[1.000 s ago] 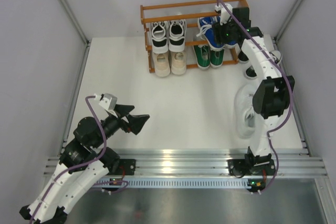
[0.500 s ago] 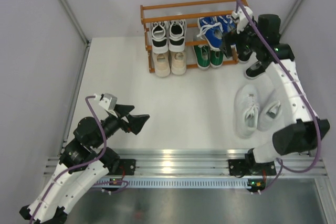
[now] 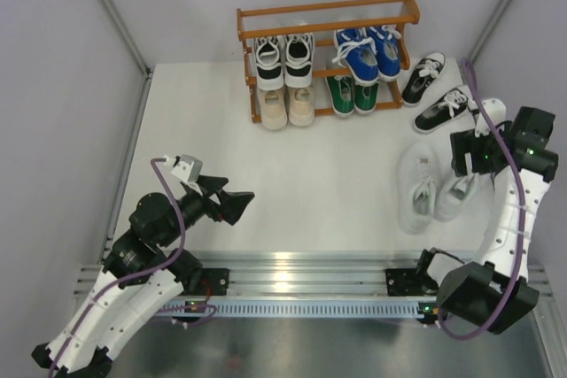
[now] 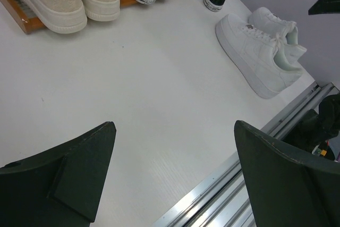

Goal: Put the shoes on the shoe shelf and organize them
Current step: Pick up the shoe at the center of the board.

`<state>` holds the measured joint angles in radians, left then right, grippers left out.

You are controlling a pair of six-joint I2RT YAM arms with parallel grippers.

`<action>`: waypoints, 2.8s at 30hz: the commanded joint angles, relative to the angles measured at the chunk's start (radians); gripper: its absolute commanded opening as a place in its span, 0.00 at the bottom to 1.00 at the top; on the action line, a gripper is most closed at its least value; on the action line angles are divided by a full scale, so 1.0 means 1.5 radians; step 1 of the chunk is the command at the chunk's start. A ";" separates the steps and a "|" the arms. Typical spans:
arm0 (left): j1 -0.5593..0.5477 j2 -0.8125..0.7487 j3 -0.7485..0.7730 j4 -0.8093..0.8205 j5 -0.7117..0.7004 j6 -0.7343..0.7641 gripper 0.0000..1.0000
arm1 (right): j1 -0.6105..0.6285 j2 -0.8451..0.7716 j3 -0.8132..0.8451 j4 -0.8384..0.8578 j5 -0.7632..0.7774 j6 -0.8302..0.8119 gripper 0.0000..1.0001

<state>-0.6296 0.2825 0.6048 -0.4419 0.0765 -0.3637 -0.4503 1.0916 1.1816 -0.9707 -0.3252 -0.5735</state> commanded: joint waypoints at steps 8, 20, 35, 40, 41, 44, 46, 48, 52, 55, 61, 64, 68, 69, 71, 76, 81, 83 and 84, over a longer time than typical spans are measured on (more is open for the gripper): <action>0.002 0.005 -0.001 0.016 0.028 0.002 0.98 | -0.078 -0.022 -0.168 0.099 0.133 -0.085 0.76; 0.001 0.013 -0.002 0.020 0.037 -0.001 0.98 | -0.084 0.120 -0.271 0.291 0.172 -0.068 0.57; 0.001 0.071 -0.014 0.114 0.115 -0.074 0.98 | -0.182 -0.102 -0.087 0.121 -0.021 -0.178 0.00; 0.001 0.109 -0.033 0.246 0.162 -0.177 0.98 | -0.145 -0.083 0.015 -0.006 -0.205 -0.209 0.00; 0.001 0.125 -0.038 0.276 0.163 -0.194 0.98 | -0.112 -0.080 0.030 -0.018 -0.222 -0.210 0.00; 0.001 0.161 -0.049 0.379 0.161 -0.276 0.98 | 0.010 -0.083 0.035 -0.020 -0.243 -0.178 0.00; 0.001 0.215 -0.039 0.425 0.159 -0.332 0.98 | 0.085 -0.094 0.027 0.022 -0.243 -0.131 0.00; 0.001 0.279 -0.022 0.437 0.174 -0.361 0.98 | 0.195 -0.095 0.019 0.052 -0.242 -0.086 0.00; -0.007 0.376 0.027 0.463 0.176 -0.389 0.98 | 0.355 -0.060 0.022 0.110 -0.225 -0.036 0.00; -0.027 0.424 0.037 0.520 0.155 -0.410 0.98 | 0.468 -0.022 0.025 0.147 -0.178 -0.004 0.00; -0.066 0.477 0.051 0.559 0.113 -0.417 0.98 | 0.553 0.029 0.042 0.167 -0.193 0.006 0.00; -0.070 0.498 0.051 0.578 0.094 -0.428 0.98 | 0.564 0.024 0.029 0.183 -0.213 0.004 0.00; -0.070 0.540 0.060 0.600 0.076 -0.455 0.98 | 0.585 0.008 0.001 0.200 -0.217 0.005 0.00; -0.070 0.549 0.065 0.601 0.072 -0.464 0.98 | 0.589 0.006 -0.003 0.203 -0.211 0.007 0.00; -0.070 0.572 0.077 0.601 0.063 -0.471 0.98 | 0.592 -0.004 -0.016 0.215 -0.208 0.011 0.00; -0.071 0.603 0.090 0.623 0.043 -0.475 0.93 | 0.600 -0.021 -0.047 0.234 -0.200 0.022 0.00; -0.071 0.620 0.090 0.666 0.077 -0.455 0.09 | 0.601 -0.038 -0.069 0.230 -0.232 0.014 0.05; -0.070 0.608 0.084 0.652 0.083 -0.401 0.00 | 0.601 -0.052 -0.068 0.200 -0.233 -0.011 0.27; -0.070 0.599 0.079 0.645 0.098 -0.371 0.00 | 0.601 -0.058 -0.067 0.186 -0.232 -0.025 0.33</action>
<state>-0.7227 1.2148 0.6941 0.4168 0.1688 -1.0462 0.4274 1.0554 1.0615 -0.7300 -0.5686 -0.5720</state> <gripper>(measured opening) 0.431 0.271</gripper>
